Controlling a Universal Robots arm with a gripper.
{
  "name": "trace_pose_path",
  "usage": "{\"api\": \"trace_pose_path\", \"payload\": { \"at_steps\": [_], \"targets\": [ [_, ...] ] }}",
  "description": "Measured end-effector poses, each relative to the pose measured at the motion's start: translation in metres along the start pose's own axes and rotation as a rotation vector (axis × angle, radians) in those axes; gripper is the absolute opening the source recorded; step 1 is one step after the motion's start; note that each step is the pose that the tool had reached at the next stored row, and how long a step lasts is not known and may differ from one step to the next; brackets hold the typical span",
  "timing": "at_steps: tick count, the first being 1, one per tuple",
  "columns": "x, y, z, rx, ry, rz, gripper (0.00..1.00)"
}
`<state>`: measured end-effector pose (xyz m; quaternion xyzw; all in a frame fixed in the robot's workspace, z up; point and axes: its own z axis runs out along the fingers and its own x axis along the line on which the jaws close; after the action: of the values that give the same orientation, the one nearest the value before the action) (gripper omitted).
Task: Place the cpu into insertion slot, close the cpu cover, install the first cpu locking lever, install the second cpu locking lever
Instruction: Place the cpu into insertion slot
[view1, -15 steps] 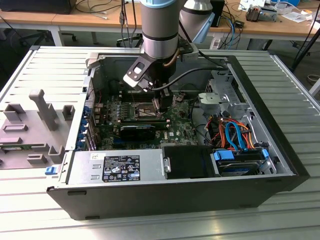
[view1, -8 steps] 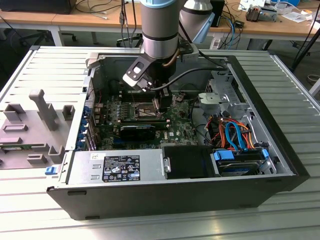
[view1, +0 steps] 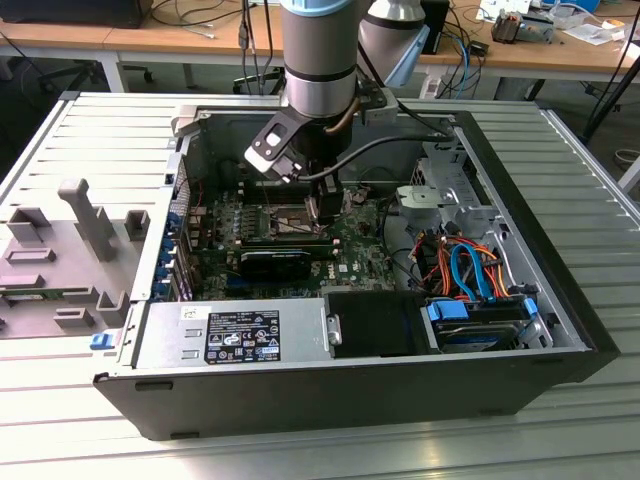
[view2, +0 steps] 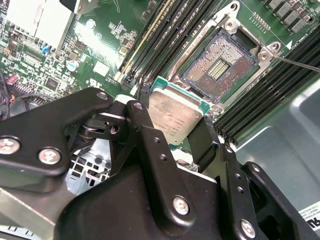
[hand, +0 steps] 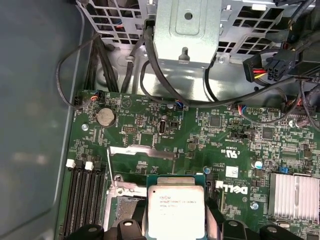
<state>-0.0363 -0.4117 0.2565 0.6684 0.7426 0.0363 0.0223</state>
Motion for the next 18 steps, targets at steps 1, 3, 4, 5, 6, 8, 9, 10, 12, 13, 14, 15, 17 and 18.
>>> {"api": "trace_pose_path", "payload": {
  "at_steps": [1, 3, 4, 5, 6, 8, 9, 10, 12, 13, 14, 15, 17, 18],
  "targets": [
    [0.0000, 0.0000, 0.0000, 0.0000, -0.0002, 0.002, 0.55],
    [0.0000, 0.0000, 0.0000, 0.0000, -0.0005, 0.006, 0.55],
    [0.0000, 0.0000, 0.0000, -0.0001, -0.0007, 0.009, 0.55],
    [0.0000, 0.0000, 0.0000, -0.0001, -0.0009, 0.010, 0.55],
    [0.0000, 0.0000, 0.0000, -0.0002, -0.0012, 0.013, 0.55],
    [0.0000, 0.0000, 0.0000, -0.0002, -0.0015, 0.017, 0.55],
    [0.0000, 0.0000, 0.0000, -0.0003, -0.0017, 0.019, 0.55],
    [0.0000, 0.0000, 0.0001, -0.0003, -0.0018, 0.021, 0.55],
    [0.0000, 0.0000, 0.0000, -0.0004, -0.0025, 0.029, 0.55],
    [0.0000, 0.0000, 0.0000, -0.0005, -0.0028, 0.033, 0.55],
    [0.0000, 0.0000, 0.0001, -0.0005, -0.0030, 0.035, 0.55],
    [0.0000, 0.0000, 0.0001, -0.0005, -0.0032, 0.037, 0.55],
    [0.0000, 0.0000, 0.0001, -0.0006, -0.0035, 0.042, 0.55],
    [0.0000, 0.0000, 0.0001, -0.0007, -0.0037, 0.044, 0.55]
  ]
}}
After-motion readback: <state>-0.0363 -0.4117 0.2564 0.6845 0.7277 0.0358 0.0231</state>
